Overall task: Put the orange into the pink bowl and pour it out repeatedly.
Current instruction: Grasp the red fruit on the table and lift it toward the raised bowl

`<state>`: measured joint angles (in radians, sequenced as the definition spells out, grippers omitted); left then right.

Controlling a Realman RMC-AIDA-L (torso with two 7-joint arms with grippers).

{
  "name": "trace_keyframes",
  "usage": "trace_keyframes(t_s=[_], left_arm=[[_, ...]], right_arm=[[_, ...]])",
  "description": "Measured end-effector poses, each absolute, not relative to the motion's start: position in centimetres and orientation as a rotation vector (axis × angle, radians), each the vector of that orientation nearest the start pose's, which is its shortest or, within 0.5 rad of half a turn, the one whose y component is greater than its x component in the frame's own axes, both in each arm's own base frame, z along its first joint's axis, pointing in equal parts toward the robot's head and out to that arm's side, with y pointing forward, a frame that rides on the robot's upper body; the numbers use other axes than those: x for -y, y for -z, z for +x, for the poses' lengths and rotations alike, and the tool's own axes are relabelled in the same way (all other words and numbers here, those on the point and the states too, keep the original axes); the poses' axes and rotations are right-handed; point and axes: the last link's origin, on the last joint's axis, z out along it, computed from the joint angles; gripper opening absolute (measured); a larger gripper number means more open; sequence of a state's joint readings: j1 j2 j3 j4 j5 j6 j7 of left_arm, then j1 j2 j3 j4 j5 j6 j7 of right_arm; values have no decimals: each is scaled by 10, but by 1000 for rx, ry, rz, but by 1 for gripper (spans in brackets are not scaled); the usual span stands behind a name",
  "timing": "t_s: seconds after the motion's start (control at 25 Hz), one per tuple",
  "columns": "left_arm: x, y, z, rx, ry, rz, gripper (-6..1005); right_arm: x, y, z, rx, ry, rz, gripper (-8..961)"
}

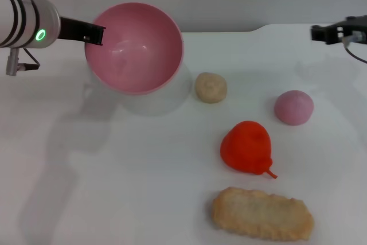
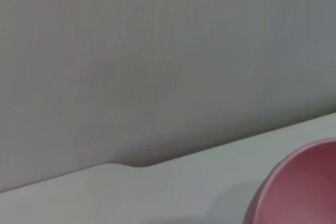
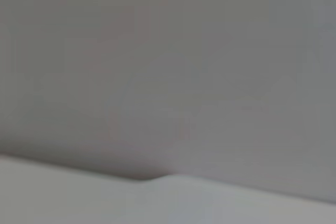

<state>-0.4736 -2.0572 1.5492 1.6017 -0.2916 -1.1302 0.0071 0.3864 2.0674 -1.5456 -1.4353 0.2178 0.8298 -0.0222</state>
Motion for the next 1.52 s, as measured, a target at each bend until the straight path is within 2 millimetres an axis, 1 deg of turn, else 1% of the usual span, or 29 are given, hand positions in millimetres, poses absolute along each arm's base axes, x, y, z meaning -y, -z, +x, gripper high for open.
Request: trace_keyframes(t_s=[0.12, 0.16, 0.28, 0.52, 0.6, 0.72, 0.8, 1.0, 1.12, 1.32, 1.52], left_arm=[[-389, -39, -156, 971, -29, -2017, 42], [-389, -38, -160, 968, -37, -2013, 42], [-390, -39, -162, 961, -50, -2006, 42], [-390, -39, -163, 936, -70, -2013, 42], [-392, -43, -165, 920, -74, -2010, 42], [-393, -46, -165, 909, -78, -2009, 42], [-395, -44, -165, 902, -83, -2015, 42], [-399, -41, -164, 889, -98, -2027, 42], [-401, -40, -164, 886, -101, -2031, 42], [-402, -39, -164, 878, -108, -2035, 42], [-403, -38, -166, 875, -111, -2040, 42]], right_arm=[[-397, -38, 191, -975, -26, -1994, 736], [-395, -38, 184, -985, -31, -2028, 736], [-393, -37, 181, -991, -16, -2047, 736], [-382, -24, 184, -1036, 118, -2123, 735], [-378, -20, 184, -1049, 151, -2151, 735], [-367, -10, 184, -1098, 230, -2247, 734], [-363, -6, 182, -1119, 256, -2290, 731], [-356, 5, 180, -1125, 295, -2334, 724], [-354, 11, 177, -1120, 293, -2353, 719], [-353, 21, 172, -1162, 228, -2399, 712], [-356, 27, 166, -1131, 209, -2423, 705]])
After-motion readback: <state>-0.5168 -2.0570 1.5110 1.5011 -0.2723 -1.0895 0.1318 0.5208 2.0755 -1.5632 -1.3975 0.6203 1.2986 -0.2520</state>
